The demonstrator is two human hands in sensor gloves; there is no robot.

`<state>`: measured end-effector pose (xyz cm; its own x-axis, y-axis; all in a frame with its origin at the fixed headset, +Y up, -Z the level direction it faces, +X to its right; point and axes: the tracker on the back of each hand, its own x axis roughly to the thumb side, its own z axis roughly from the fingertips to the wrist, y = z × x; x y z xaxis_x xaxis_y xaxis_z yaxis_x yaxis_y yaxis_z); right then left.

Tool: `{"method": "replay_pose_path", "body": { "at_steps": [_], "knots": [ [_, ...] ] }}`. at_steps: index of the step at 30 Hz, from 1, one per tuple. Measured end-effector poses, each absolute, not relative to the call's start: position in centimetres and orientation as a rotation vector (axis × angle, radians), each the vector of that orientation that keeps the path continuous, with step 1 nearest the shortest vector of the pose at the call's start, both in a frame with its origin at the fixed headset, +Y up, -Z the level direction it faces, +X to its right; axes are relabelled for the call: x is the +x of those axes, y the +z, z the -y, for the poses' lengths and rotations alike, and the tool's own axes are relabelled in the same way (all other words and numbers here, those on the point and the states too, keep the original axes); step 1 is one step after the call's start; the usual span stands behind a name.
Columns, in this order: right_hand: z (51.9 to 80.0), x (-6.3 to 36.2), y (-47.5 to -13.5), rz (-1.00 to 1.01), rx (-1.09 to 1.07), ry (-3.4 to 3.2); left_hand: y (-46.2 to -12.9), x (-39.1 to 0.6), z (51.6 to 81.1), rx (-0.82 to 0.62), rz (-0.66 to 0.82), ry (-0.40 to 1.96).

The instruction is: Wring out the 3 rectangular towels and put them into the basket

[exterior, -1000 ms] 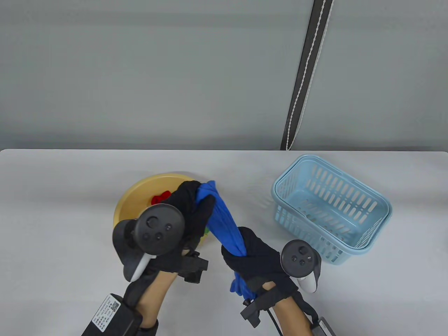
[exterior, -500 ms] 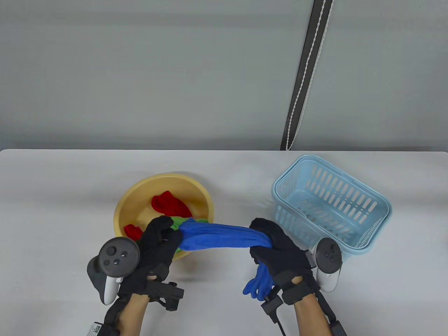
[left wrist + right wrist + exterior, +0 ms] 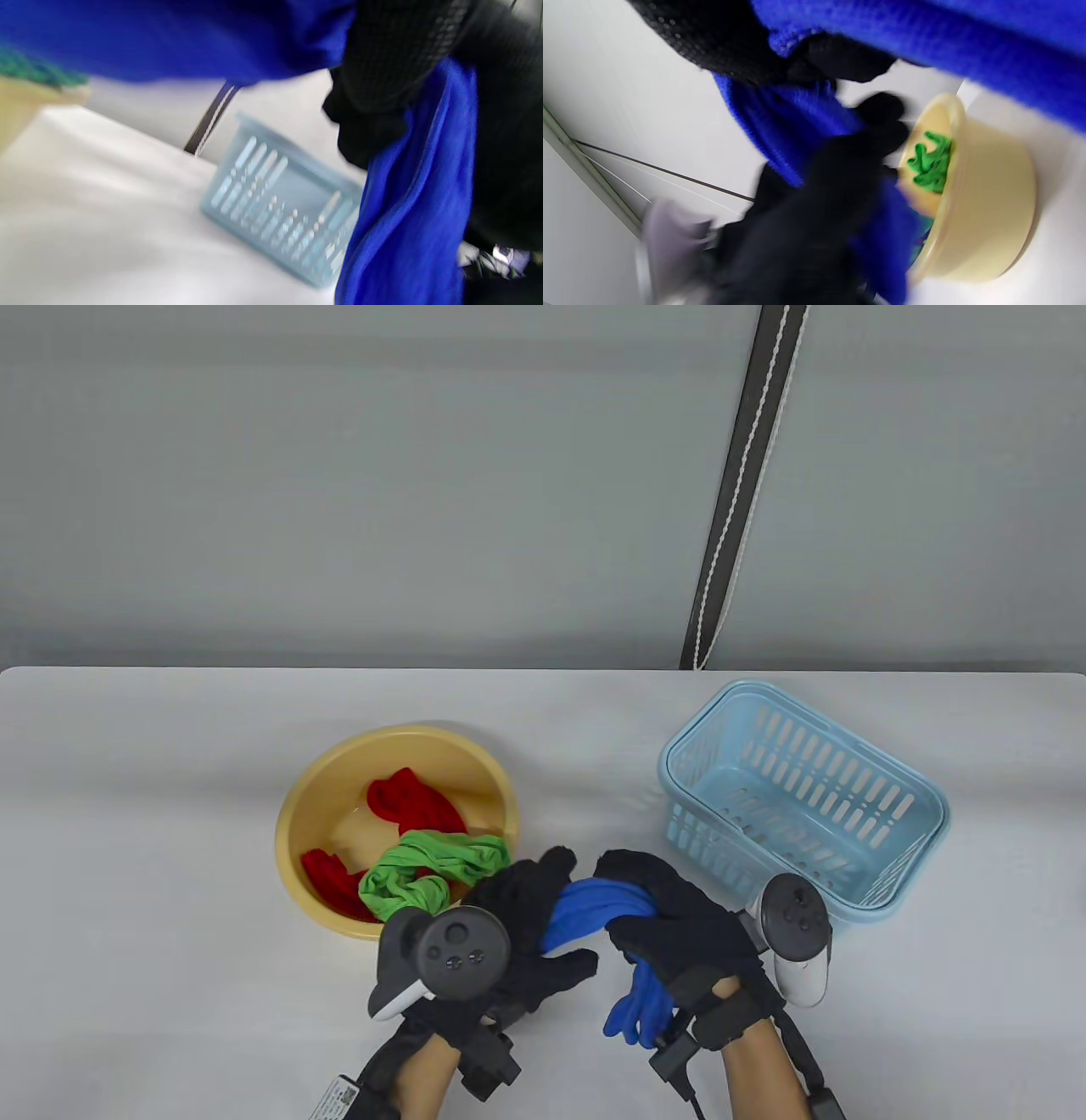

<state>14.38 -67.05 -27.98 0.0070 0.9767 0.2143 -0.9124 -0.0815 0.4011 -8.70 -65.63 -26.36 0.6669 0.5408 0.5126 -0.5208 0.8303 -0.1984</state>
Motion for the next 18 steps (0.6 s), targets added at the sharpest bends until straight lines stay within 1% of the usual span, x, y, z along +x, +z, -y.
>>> {"method": "replay_pose_path", "body": {
  "at_steps": [2,3,6,7,10,12,14,18],
  "knots": [
    [67.4,14.4,-28.2,-0.189,0.502,1.525,-26.6,-8.8,66.7,-0.063,0.568,0.672],
    [67.9,14.3,-28.4,-0.212,0.489,1.477,-26.9,-9.1,67.7,-0.087,0.559,0.801],
    [68.6,14.1,-28.8,-0.248,0.48,1.377,-27.5,-9.5,69.7,-0.273,0.566,1.037],
    [68.7,14.1,-28.9,-0.257,0.491,1.36,-27.4,-9.5,70.0,-0.296,0.573,1.067],
    [69.1,13.7,-29.1,-0.276,0.508,1.304,-27.0,-9.2,70.7,-0.288,0.58,1.116],
    [69.3,13.6,-29.1,-0.258,0.5,1.269,-26.8,-8.9,71.1,-0.315,0.602,1.139],
    [69.5,13.7,-29.2,-0.239,0.49,1.24,-26.7,-8.6,71.3,-0.327,0.591,1.164],
    [69.7,13.0,-29.2,-0.234,0.473,1.22,-26.6,-7.5,71.7,-0.408,0.567,1.066]
  ]
}}
